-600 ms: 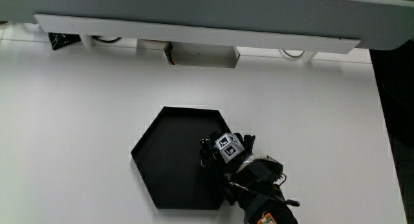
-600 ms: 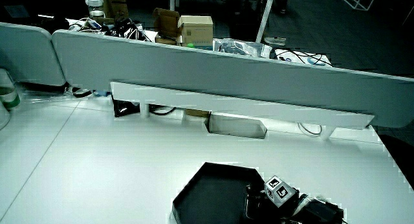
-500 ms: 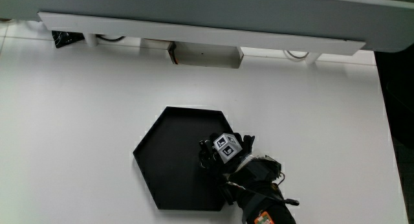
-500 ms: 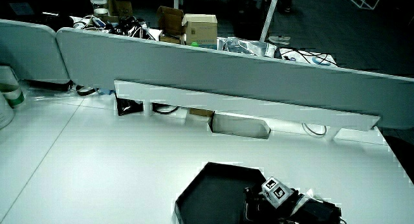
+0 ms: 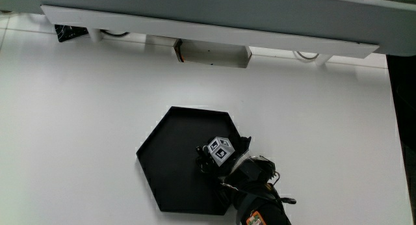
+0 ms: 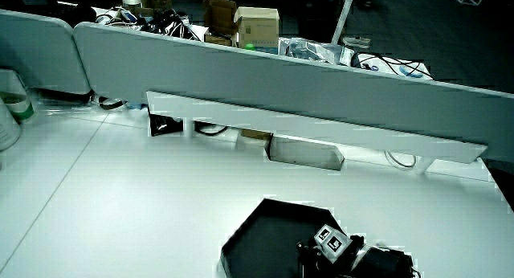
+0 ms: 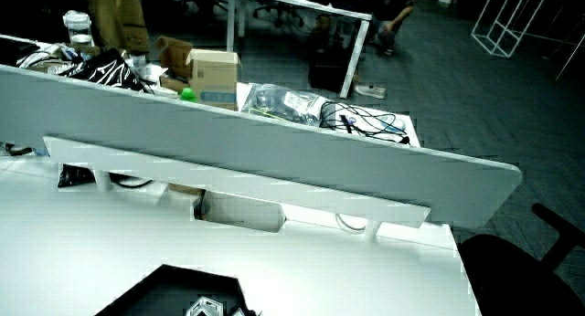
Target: Place speaker into plate
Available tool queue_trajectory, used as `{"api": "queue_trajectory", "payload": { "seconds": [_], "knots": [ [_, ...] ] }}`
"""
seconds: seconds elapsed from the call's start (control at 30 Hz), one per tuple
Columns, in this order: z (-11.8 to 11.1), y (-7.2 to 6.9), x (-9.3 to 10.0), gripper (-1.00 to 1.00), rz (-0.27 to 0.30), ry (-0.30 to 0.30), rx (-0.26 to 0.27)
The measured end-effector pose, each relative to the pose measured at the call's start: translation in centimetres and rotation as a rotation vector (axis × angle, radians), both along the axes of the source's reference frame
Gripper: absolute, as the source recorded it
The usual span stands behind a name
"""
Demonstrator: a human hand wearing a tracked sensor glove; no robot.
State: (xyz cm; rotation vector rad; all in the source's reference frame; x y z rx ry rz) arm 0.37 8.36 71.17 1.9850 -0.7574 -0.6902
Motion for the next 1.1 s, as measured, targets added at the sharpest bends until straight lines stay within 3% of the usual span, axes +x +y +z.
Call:
{"api": "queue_trajectory", "payload": {
  "seconds": [0.13,0.2,0.23,0.3,0.47,0.57,0.63,0.7,0.73,0.8,0.9,1.1],
  "knots": [
    [0.5,0.5,0.4,0.00,-0.001,0.042,-0.004],
    [0.7,0.5,0.5,0.00,0.003,0.066,-0.031],
    [0.5,0.3,0.5,0.00,0.002,0.041,-0.035],
    [1.1,0.5,0.6,0.00,0.011,0.053,-0.062],
    [0.4,0.7,1.5,-0.38,0.062,0.010,-0.048],
    [-0.1,0.5,2.2,-0.62,0.099,-0.041,-0.013],
    [-1.1,0.3,3.1,-0.77,0.132,-0.071,0.059],
    [-2.8,0.1,4.2,-0.92,0.183,-0.185,0.095],
    [-2.8,0.1,4.9,-1.00,0.202,-0.158,0.114],
    [-5.0,-0.1,6.1,-1.00,0.270,-0.287,0.186],
    [-5.6,0.3,7.9,-1.00,0.331,-0.402,0.182],
    [-7.1,1.7,10.4,-1.00,0.391,-0.501,0.174]
  ]
}}
